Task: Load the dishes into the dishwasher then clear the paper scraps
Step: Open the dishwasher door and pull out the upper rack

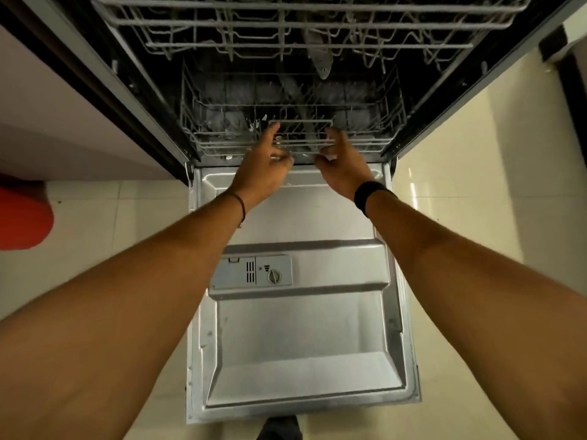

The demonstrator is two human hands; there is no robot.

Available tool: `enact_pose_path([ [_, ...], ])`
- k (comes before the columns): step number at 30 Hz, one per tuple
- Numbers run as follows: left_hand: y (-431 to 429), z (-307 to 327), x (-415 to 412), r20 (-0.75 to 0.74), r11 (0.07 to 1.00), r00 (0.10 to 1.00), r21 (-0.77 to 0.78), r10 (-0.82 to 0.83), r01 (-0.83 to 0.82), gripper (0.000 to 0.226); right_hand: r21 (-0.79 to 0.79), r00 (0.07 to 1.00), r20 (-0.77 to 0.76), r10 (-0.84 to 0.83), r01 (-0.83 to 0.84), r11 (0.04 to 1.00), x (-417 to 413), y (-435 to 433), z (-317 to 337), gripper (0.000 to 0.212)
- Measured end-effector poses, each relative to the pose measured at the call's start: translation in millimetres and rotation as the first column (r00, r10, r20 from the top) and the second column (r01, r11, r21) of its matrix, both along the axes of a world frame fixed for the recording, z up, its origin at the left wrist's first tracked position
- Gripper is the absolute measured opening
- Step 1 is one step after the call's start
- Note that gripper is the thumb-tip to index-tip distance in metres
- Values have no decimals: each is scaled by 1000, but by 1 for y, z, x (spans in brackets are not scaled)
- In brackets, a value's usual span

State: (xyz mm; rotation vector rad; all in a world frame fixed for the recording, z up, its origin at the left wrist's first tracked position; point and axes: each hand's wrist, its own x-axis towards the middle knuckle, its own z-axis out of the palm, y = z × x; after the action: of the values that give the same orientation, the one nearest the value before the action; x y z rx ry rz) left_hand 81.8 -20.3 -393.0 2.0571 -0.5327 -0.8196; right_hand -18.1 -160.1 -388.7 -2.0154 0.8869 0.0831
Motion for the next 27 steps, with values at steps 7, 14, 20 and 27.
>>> enact_pose_path([
  [7, -39, -26, 37, -192, 999, 981, 52, 25, -15, 78, 7, 998, -45, 46, -46, 999, 45, -39, -25, 60],
  [14, -57, -22, 40, -325, 992, 940, 106, 104, -73, 50, 57, 983, -147, 109, -102, 993, 56, -56, -55, 67],
  [20, -29, -15, 0, -435, 971, 868, 109, 237, -211, 18, 166, 992, -121, 32, -11, 986, 15, -22, -53, 56],
  [27, 32, -15, -87, -463, 958, 839, 117, 285, -261, 23, 301, 976, -209, -67, 129, 945, -70, 37, -39, 46],
])
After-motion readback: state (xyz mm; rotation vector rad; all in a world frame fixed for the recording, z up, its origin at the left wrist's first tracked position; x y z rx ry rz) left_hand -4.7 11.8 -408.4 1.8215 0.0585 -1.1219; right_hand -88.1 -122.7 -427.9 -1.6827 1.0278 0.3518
